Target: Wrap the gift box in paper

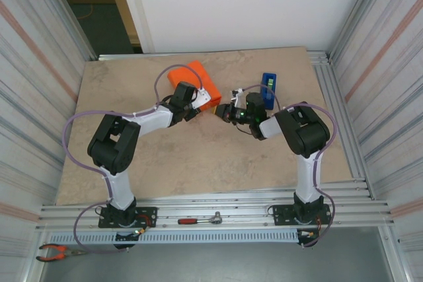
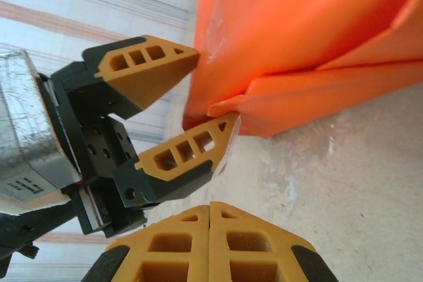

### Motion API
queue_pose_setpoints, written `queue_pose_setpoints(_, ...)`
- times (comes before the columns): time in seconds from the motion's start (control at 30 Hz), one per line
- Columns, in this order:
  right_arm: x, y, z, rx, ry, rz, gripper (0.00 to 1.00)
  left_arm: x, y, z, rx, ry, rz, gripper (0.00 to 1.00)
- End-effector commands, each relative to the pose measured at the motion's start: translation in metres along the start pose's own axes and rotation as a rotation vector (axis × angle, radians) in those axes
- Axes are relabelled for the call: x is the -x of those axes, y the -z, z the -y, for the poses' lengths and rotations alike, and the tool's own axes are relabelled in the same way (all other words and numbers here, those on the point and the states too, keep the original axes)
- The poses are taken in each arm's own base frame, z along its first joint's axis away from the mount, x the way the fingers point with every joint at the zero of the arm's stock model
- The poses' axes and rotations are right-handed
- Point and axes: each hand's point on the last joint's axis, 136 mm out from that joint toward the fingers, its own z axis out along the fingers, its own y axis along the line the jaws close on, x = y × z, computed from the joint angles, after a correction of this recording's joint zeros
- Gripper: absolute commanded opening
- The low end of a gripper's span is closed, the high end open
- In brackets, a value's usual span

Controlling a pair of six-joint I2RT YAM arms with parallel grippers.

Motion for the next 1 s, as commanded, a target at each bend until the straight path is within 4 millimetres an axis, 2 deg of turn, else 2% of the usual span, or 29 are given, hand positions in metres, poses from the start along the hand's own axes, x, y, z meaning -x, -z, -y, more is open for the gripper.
queue_pose_setpoints(0.0, 0.014, -0.006, -0.023, 0.078, 0.076, 0.06, 0.0, -0.031, -0.013, 0.039, -0.134, -0.013, -0.101, 0.51)
queue_pose_setpoints(0.53, 0.02, -0.024, -0.022, 0.115, 0.071, 0.098, 0.0, -0.032, -0.014, 0.04, -0.139, -0.018, -0.108, 0.51)
queue_pose_setpoints(0.97, 0.025, -0.035, -0.003, 0.109, 0.028, 0.138, 0.0, -0.031, -0.014, 0.04, -0.139, -0.017, -0.105, 0.51)
